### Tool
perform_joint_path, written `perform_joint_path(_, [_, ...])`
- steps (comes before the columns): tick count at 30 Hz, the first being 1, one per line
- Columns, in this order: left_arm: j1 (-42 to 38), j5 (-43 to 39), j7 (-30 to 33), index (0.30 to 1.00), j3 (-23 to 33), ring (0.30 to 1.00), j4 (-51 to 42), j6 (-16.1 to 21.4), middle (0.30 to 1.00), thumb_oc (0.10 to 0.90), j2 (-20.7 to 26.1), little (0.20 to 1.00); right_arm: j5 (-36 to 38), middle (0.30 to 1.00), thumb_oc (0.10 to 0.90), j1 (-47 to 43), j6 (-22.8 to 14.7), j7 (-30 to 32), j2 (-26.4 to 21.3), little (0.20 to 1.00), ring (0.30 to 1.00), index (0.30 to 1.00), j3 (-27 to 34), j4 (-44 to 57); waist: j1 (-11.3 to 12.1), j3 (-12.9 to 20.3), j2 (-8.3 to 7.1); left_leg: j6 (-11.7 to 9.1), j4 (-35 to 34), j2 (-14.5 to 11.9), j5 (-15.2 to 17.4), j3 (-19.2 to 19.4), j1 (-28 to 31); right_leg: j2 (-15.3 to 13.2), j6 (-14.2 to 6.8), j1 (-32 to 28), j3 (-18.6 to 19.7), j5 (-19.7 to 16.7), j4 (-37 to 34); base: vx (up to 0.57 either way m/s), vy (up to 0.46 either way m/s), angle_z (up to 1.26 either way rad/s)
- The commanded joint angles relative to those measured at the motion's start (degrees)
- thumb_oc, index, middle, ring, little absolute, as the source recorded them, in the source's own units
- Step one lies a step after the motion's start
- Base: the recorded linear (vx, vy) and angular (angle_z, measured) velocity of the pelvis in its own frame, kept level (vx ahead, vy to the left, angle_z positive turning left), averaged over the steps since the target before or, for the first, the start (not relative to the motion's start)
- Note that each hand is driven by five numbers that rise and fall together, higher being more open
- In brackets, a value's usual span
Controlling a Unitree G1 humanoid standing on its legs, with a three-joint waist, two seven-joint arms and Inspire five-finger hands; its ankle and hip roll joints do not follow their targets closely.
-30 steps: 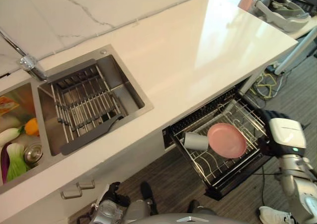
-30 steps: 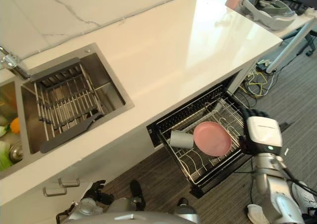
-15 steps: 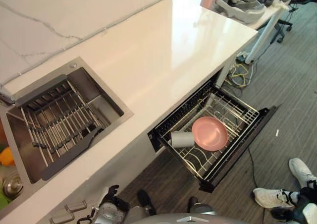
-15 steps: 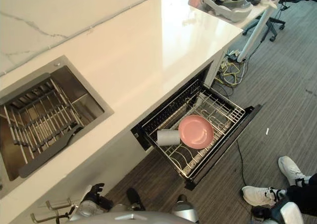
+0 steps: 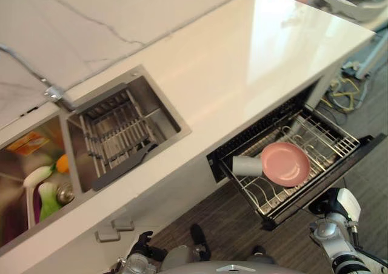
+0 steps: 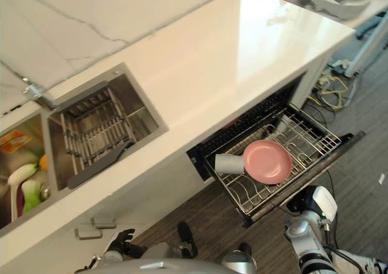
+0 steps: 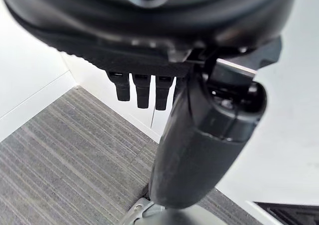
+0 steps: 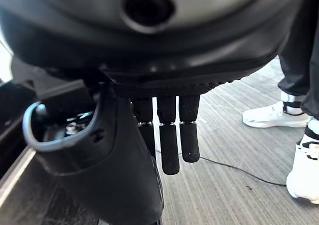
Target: Place the dishes in the dishwasher.
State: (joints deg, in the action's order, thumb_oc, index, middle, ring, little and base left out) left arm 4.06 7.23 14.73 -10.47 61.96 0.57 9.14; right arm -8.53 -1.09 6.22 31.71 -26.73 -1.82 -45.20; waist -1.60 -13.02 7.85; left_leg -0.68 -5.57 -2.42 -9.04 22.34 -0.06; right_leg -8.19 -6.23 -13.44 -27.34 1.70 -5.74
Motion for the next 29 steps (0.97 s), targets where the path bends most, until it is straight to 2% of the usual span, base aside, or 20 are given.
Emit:
perform_joint_path(1, [-2.0,-2.2,1.0,0.9,-2.2,0.9,1.8,0.3,0.9,0.8,0.8,0.9,2.3,0.3,0.4,-13.3,-4.8,1.2,-4.1,0.3,0.3,0.3,0.4,2.0,5.4,1.2,1.92,-5.9,1.1,-3.2,2.2,-0.8,1.3,-1.5,-2.0,-2.6,-2.8,4.1,0.9,0.01,-0.054,0.67])
perform_joint_path(4, [-2.0,-4.5,0.9,0.9,-3.1,0.9,1.4,0.6,0.9,0.8,1.2,0.9,5.8,0.3,0.4,-20.0,-5.0,2.3,-4.3,0.3,0.3,0.3,-1.1,-2.3,8.2,2.6,1.99,-6.7,1.0,-2.0,2.5,-4.8,0.7,-1.8,-1.7,-4.7,-5.4,5.8,1.1,0.08,-0.065,0.75])
perform_joint_path(5, [-2.1,-4.5,0.9,0.9,-3.1,0.9,1.4,0.6,0.9,0.8,1.2,0.9,6.0,0.3,0.4,-20.3,-5.2,2.4,-4.4,0.3,0.3,0.3,-1.2,-2.7,7.9,2.5,1.93,-6.7,1.0,-2.0,2.5,-5.0,0.7,-1.8,-1.7,-4.8,-5.6,5.9,1.1,-0.01,-0.033,0.83])
perform_joint_path(6, [-2.0,-6.5,0.9,0.9,-3.5,0.9,0.7,0.9,0.9,0.8,1.0,0.9,11.5,0.3,0.4,-23.6,-6.5,4.0,-2.7,0.3,0.3,0.3,-0.3,-5.7,9.7,3.0,2.04,-7.1,1.1,-1.6,2.1,-6.7,0.3,-1.8,-1.2,-6.0,-7.8,6.6,1.2,0.01,-0.028,0.71])
perform_joint_path(7, [-2.0,-7.5,0.9,0.9,-3.3,0.9,0.8,1.0,0.9,0.8,0.8,0.9,11.9,0.3,0.4,-24.7,-7.1,4.6,-2.2,0.3,0.3,0.3,-0.5,-5.6,10.5,3.3,2.04,-7.2,1.1,-1.5,2.1,-7.1,0.2,-1.7,-1.1,-6.5,-8.4,6.9,1.2,0.01,-0.04,0.83])
perform_joint_path(9, [-1.9,-10.5,0.2,0.9,-2.2,0.9,1.1,1.4,0.9,0.8,0.3,0.9,9.8,0.3,0.4,-25.5,-7.7,5.1,-2.1,0.3,0.3,0.3,-1.9,-5.0,12.0,3.9,1.71,-7.6,1.1,-1.3,1.8,-8.0,0.2,-1.6,-0.9,-7.6,-10.0,7.4,1.2,0.02,-0.031,0.68])
perform_joint_path(12, [-1.4,-10.7,-0.3,0.9,-2.6,0.9,0.6,1.7,0.9,0.8,0.3,0.9,5.1,0.3,0.4,-25.0,-7.4,4.8,-2.1,0.3,0.3,0.3,-4.1,-4.5,13.3,4.9,0.72,-7.5,1.1,-0.9,2.0,-8.9,0.2,-1.5,-0.9,-8.5,-11.1,7.7,1.2,0.04,-0.03,0.56])
perform_joint_path(16, [-0.7,-12.0,-1.6,0.9,-1.8,0.9,1.2,2.1,0.9,0.8,-0.2,0.9,-0.3,0.3,0.4,-24.3,-7.3,3.2,-2.0,0.3,0.3,0.3,-7.3,-4.2,13.7,5.1,-0.4,-6.9,1.1,-1.1,2.2,-8.6,0.3,-1.5,-1.0,-8.1,-10.4,7.7,1.2,0.01,-0.015,0.3])
perform_joint_path(17, [-0.7,-13.8,-2.1,0.9,-0.2,0.9,2.1,1.9,0.9,0.8,-0.6,0.9,-1.4,0.9,0.8,-22.4,-7.0,0.7,-1.1,0.9,0.9,0.9,-8.6,-4.3,13.5,5.0,-1.13,-6.8,1.1,-1.4,2.5,-8.2,0.4,-1.4,-1.1,-7.5,-9.7,7.5,1.2,0.0,0.0,0.0])
perform_joint_path(22, [-2.7,-10.8,-1.8,0.9,2.0,0.9,6.3,0.8,0.9,0.8,-0.8,0.9,0.4,0.9,0.8,-12.8,-8.4,-3.9,3.9,0.9,0.9,0.9,-8.6,-6.5,10.7,4.5,-3.06,-6.4,1.0,-2.0,3.2,-6.5,0.4,-1.4,-1.5,-5.8,-7.4,6.9,1.1,0.01,-0.016,-0.34])
perform_joint_path(25, [-4.2,-9.5,-2.3,0.9,3.3,0.9,8.6,0.6,0.9,0.8,-0.5,0.9,3.8,0.9,0.8,-6.3,-8.9,-7.8,7.3,0.9,0.9,0.9,-7.4,-14.3,8.9,4.7,-4.15,-6.2,0.9,-2.3,3.8,-5.4,0.6,-1.4,-1.8,-5.0,-6.3,6.5,1.0,0.04,0.009,-0.3])
perform_joint_path(29, [-5.5,-10.1,-4.1,0.9,4.6,0.9,10.0,0.5,0.9,0.8,0.1,0.9,0.8,0.9,0.8,-0.2,-6.5,-11.3,9.4,0.9,0.9,0.9,-8.0,-24.7,6.8,4.8,-5.17,-6.0,0.7,-2.5,4.8,-4.3,1.1,-1.5,-2.3,-4.1,-5.2,6.0,0.9,0.03,0.019,-0.19])
